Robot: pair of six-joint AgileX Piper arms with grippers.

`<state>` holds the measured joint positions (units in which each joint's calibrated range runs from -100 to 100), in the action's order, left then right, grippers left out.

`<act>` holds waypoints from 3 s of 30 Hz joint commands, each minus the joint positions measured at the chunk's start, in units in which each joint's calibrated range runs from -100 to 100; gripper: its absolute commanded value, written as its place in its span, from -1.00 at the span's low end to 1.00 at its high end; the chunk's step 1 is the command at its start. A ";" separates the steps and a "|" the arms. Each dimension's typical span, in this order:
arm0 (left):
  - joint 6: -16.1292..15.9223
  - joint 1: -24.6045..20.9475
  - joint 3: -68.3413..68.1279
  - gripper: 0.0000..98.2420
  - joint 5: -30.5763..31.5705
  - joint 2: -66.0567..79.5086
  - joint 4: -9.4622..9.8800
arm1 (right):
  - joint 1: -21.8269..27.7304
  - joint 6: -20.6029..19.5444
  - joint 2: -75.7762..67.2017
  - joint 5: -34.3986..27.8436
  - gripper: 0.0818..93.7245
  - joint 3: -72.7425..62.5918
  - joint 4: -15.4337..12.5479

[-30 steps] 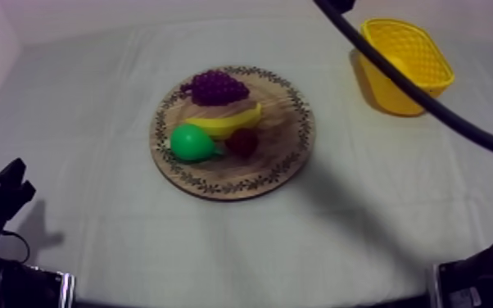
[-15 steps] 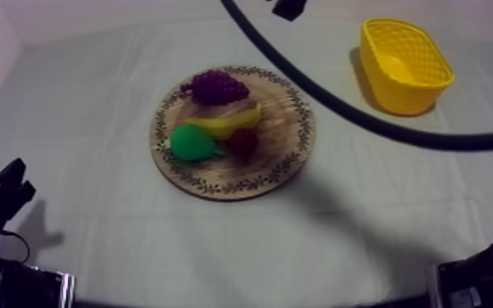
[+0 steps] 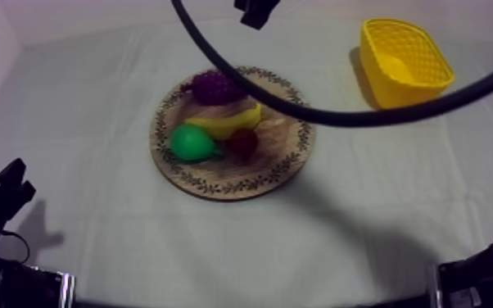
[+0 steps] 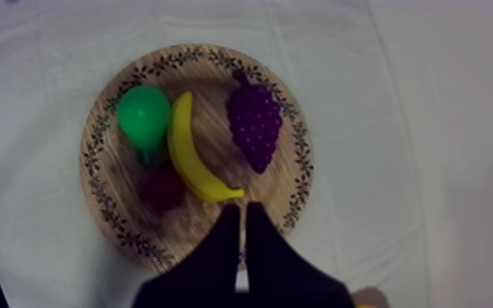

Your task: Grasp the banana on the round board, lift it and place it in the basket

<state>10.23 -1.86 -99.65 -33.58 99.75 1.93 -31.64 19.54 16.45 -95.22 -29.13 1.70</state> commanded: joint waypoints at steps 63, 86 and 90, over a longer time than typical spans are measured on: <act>0.00 0.02 -0.01 -1.00 0.04 0.00 0.00 | -0.43 5.78 33.57 8.96 -0.02 -2.78 -3.67; 0.00 0.02 -0.01 -1.00 0.04 0.00 0.00 | -0.83 5.90 38.91 12.68 -0.77 -5.70 -3.62; 0.01 0.02 -0.01 -1.00 0.04 0.00 0.00 | -0.57 5.85 36.14 12.41 -0.81 -4.55 -3.26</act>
<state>10.23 -1.86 -99.65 -33.59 99.75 1.93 -32.25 25.45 53.72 -82.52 -34.14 -1.59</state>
